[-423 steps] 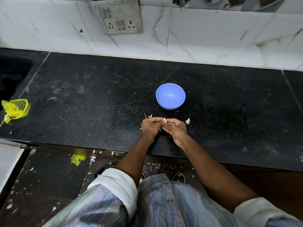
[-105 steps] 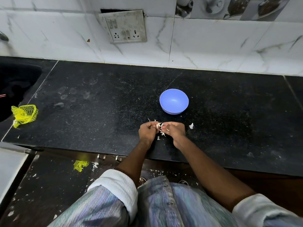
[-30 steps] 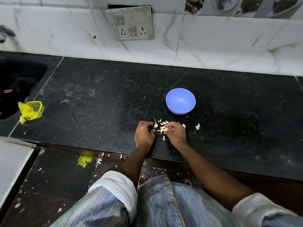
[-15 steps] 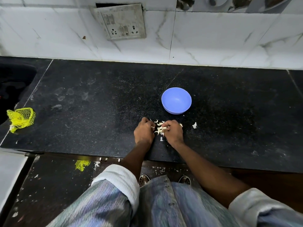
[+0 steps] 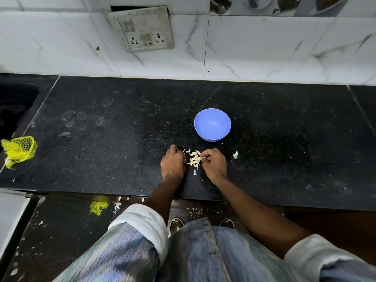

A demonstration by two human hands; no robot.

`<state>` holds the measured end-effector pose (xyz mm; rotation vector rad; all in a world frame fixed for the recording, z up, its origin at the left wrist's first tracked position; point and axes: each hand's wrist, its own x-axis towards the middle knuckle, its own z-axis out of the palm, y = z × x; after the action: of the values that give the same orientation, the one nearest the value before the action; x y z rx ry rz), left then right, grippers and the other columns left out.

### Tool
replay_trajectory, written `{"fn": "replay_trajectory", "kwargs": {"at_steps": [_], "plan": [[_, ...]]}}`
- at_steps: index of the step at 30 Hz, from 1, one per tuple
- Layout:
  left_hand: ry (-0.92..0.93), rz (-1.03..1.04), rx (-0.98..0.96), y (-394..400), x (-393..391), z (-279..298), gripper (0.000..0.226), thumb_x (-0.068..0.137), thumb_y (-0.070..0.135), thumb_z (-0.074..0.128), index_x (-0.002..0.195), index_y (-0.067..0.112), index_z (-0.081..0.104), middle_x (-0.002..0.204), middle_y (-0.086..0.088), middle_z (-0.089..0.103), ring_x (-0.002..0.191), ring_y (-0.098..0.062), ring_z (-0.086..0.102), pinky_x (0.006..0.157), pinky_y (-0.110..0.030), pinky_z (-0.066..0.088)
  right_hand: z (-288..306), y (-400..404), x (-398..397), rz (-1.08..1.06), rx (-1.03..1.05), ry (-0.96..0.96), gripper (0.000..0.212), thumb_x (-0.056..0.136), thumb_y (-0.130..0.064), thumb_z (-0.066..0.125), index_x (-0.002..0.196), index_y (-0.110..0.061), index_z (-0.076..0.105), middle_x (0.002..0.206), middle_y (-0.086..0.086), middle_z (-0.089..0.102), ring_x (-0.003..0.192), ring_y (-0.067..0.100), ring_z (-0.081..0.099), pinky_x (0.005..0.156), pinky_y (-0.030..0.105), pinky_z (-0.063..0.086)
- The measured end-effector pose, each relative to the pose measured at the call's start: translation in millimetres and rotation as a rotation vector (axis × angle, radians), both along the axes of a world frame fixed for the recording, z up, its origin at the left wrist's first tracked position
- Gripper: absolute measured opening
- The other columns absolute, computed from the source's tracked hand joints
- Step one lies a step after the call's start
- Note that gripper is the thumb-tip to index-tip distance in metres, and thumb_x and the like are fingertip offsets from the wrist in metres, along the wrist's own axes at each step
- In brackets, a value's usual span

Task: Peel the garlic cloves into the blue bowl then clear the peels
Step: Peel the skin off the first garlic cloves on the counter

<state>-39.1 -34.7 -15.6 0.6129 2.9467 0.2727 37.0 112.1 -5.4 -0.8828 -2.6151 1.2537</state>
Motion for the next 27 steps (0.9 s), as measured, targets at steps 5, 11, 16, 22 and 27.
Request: {"fn": "replay_trajectory", "kwargs": {"at_steps": [5, 11, 16, 22, 27], "plan": [[0.006, 0.0, 0.178, 2, 8, -5, 0.017, 0.101, 0.017, 0.063, 0.118, 0.017, 0.066, 0.123, -0.004, 0.055, 0.113, -0.023, 0.057, 0.093, -0.037, 0.052, 2, 4, 1, -0.001, -0.023, 0.059, 0.023, 0.088, -0.001, 0.069, 0.088, -0.024, 0.074, 0.096, -0.013, 0.066, 0.078, 0.002, 0.062, 0.074, 0.021, 0.052], [-0.265, 0.133, 0.703, 28, 26, 1, 0.015, 0.097, 0.007, 0.065, 0.099, 0.019, 0.075, 0.093, 0.007, 0.075, 0.083, -0.007, 0.068, 0.078, -0.027, 0.054, 9, 8, 1, 0.011, -0.374, 0.146, 0.03, 0.091, 0.008, 0.064, 0.106, -0.014, 0.077, 0.089, 0.0, 0.078, 0.077, 0.009, 0.072, 0.069, 0.028, 0.06], [-0.289, 0.175, 0.808, 37, 36, 2, 0.014, 0.095, 0.008, 0.071, 0.096, 0.019, 0.079, 0.085, 0.011, 0.076, 0.076, 0.005, 0.067, 0.074, -0.018, 0.052, 11, 16, 9, -0.055, -0.522, 0.186, 0.024, 0.09, 0.009, 0.065, 0.102, -0.009, 0.076, 0.081, 0.01, 0.078, 0.069, 0.016, 0.073, 0.065, 0.028, 0.06], [-0.281, 0.11, 0.804, 41, 43, 0, 0.02, 0.095, 0.022, 0.072, 0.11, 0.032, 0.081, 0.1, 0.005, 0.078, 0.092, -0.013, 0.071, 0.083, -0.033, 0.057, 15, 19, 14, -0.146, -0.595, 0.209, 0.019, 0.089, 0.008, 0.068, 0.104, -0.003, 0.074, 0.08, 0.015, 0.077, 0.072, 0.028, 0.076, 0.069, 0.034, 0.064], [-0.378, 0.112, 0.916, 36, 38, 3, 0.016, 0.089, 0.02, 0.082, 0.103, 0.027, 0.084, 0.095, 0.008, 0.079, 0.091, -0.008, 0.073, 0.087, -0.037, 0.059, 18, 21, 19, -0.194, -0.681, 0.21, 0.016, 0.084, 0.006, 0.077, 0.099, 0.002, 0.072, 0.083, 0.019, 0.076, 0.074, 0.027, 0.076, 0.067, 0.03, 0.063]]}}
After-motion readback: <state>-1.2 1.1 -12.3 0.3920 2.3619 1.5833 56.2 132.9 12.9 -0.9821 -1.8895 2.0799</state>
